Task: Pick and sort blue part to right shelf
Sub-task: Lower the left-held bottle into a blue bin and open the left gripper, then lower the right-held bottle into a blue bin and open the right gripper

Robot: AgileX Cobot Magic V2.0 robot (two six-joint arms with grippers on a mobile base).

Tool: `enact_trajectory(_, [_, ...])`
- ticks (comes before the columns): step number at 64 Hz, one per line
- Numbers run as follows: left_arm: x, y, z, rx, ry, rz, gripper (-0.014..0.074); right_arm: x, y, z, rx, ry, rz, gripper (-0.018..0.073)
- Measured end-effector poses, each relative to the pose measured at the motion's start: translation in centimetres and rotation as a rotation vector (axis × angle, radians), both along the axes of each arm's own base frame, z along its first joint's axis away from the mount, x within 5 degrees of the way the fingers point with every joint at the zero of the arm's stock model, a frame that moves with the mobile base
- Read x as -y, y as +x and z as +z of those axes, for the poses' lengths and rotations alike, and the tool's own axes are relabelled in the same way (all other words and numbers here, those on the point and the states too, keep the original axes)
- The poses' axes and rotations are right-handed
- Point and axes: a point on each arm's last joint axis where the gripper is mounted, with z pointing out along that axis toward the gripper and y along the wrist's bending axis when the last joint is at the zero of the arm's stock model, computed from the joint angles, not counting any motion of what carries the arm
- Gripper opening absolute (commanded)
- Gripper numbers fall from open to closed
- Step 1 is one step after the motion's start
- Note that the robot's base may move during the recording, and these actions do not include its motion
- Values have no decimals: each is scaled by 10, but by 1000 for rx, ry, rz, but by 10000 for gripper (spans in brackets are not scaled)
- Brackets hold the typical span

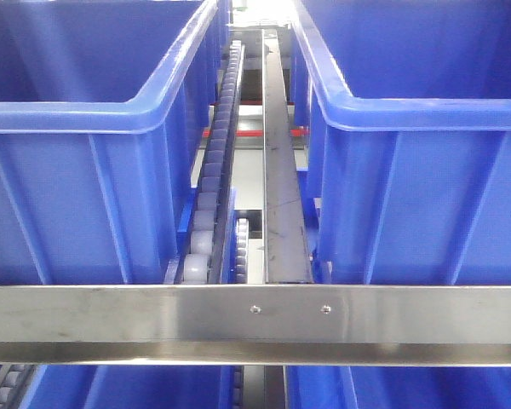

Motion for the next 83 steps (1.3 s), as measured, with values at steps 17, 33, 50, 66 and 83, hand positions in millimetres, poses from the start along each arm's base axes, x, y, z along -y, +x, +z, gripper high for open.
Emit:
enact_trajectory(17, [21,63,22,-52,6,-110,406,-6,57,-2,-81,-7,11,403])
enact_trajectory(33, [44,120,5,-160,23,-165,406,-11,94,-23,-137,-10,22,403])
enact_trajectory(50, [50,147,-10,-204,25,-157,406,-12,103,-31,-156,-10,24,403])
enact_trajectory(66, [50,149,-13,-215,27,-156,663,-12,103,-30,-149,-10,25,587])
enact_trajectory(83, [50,148,-15,-236,29,-160,688,-12,103,-31,-168,-12,23,622])
